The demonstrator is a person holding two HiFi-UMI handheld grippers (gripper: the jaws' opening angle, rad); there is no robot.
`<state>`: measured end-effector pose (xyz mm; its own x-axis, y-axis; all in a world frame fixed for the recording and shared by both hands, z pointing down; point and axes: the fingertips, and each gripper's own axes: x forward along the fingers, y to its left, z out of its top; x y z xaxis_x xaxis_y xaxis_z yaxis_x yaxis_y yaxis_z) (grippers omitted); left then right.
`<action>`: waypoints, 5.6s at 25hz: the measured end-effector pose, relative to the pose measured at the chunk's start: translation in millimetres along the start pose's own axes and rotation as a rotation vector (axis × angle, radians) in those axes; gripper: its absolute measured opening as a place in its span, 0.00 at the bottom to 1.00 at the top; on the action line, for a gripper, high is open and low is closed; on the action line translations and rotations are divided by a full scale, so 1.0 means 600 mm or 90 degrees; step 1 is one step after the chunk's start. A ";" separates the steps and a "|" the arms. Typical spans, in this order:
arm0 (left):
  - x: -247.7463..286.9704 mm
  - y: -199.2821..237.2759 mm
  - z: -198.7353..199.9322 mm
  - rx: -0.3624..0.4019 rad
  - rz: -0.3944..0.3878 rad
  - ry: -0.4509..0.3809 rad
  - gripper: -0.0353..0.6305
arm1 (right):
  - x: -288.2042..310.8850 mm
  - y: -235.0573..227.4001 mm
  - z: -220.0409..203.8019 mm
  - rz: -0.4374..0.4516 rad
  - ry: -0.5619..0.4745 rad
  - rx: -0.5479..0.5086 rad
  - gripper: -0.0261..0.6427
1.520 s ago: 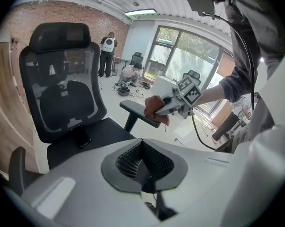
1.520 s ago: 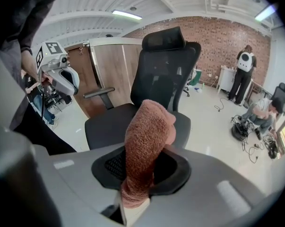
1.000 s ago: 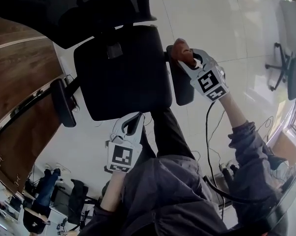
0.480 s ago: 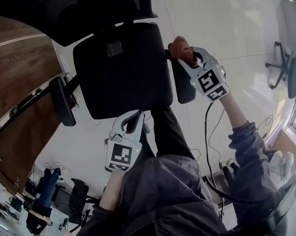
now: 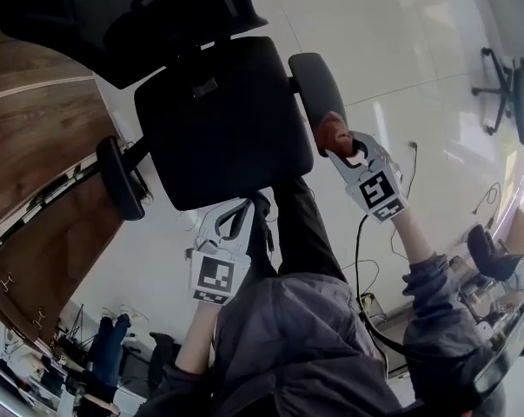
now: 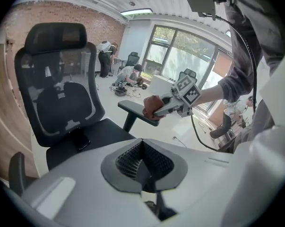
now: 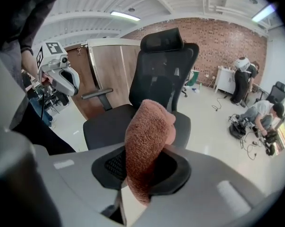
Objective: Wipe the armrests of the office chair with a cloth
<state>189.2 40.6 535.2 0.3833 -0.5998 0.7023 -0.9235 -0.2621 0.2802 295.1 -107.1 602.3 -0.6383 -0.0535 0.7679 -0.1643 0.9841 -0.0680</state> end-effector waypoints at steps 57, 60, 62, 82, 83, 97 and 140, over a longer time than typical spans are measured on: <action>0.152 0.084 0.093 -0.043 -0.057 0.036 0.08 | 0.247 -0.247 -0.099 0.102 -0.009 0.308 0.17; 0.123 0.078 0.079 -0.028 -0.052 0.030 0.08 | 0.205 -0.237 -0.080 0.091 -0.033 0.311 0.17; 0.103 0.074 0.069 -0.022 -0.049 0.029 0.08 | 0.183 -0.229 -0.073 0.076 -0.045 0.309 0.17; 0.109 0.073 0.043 -0.049 -0.038 0.079 0.08 | 0.302 -0.249 -0.147 0.088 -0.012 0.420 0.17; 0.119 0.072 0.048 -0.050 -0.042 0.082 0.08 | 0.319 -0.252 -0.160 0.095 0.001 0.425 0.17; 0.153 0.070 0.066 -0.068 -0.054 0.083 0.08 | 0.376 -0.257 -0.199 0.133 0.042 0.434 0.17; -0.115 0.226 -0.089 0.014 -0.100 0.040 0.08 | 0.371 -0.101 -0.082 -0.325 -0.042 0.570 0.17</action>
<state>36.9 86.7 559.8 0.5208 -0.5023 0.6902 -0.8513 -0.3661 0.3759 199.9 -170.5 808.6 -0.3707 -0.4647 0.8042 -0.9098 0.3559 -0.2137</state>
